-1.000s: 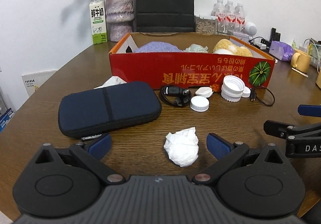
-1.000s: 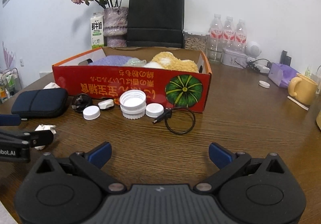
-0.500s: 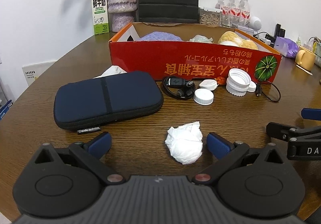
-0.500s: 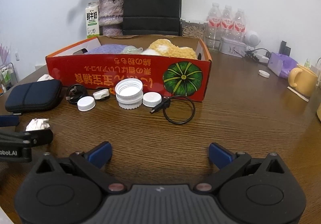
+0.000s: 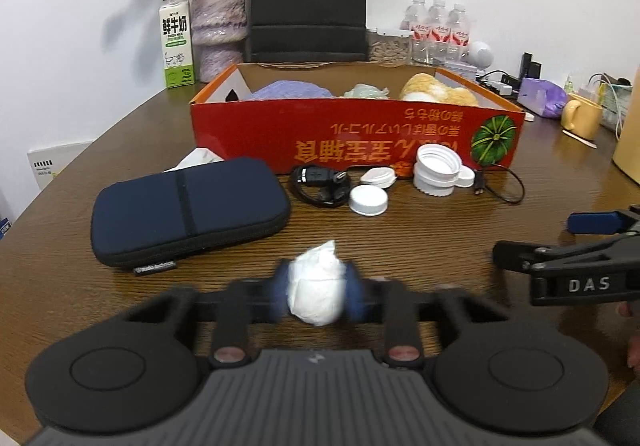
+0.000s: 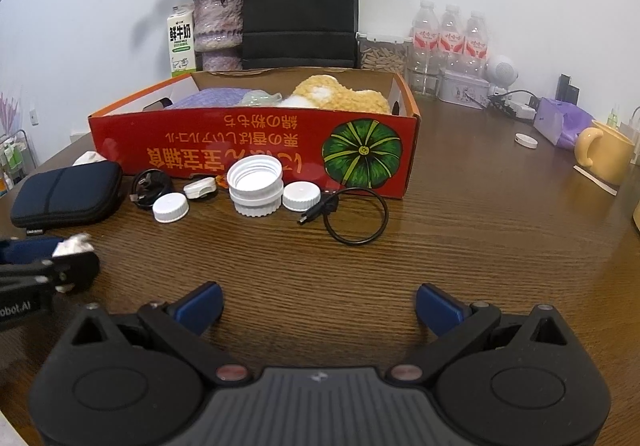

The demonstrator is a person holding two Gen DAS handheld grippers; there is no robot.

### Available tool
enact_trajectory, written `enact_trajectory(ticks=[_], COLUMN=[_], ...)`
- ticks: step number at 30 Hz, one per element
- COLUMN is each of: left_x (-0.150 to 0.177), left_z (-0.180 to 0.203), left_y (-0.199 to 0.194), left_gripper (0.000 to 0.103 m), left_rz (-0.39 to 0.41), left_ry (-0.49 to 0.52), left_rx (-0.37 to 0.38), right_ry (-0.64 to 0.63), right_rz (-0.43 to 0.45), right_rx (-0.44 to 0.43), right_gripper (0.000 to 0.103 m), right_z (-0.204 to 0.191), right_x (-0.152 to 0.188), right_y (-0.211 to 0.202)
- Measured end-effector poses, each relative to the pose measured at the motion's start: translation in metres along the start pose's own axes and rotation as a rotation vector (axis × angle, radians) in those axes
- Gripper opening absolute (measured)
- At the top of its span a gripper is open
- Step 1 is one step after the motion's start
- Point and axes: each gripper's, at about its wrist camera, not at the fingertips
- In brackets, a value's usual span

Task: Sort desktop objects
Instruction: 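Pull both tools back from the box toward the loose items on the table, then grasp the white crumpled tissue with the left tool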

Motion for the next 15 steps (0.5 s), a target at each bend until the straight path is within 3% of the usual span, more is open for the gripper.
enact_trajectory(ticks=[6, 15], left_x=[-0.006, -0.035], left_z=[0.002, -0.006], left_y=[-0.002, 0.0], left_gripper=[0.023, 0.023], left_rz=[0.021, 0.114], left_ry=[-0.007, -0.004], left_rx=[0.022, 0.016], right_ry=[0.0, 0.016], right_rz=[-0.001, -0.001], right_rx=[0.0, -0.001], right_gripper=[0.103, 0.103], right_z=[0.0, 0.008], right_x=[0.0, -0.013], right_y=[0.0, 0.005])
Point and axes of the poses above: each gripper's, at about its wrist camera, not at the fingertips, and y roughly the way its jaws point, z to its right, x to its underside, and after that the axes turned 14 degrees about y, right-handed
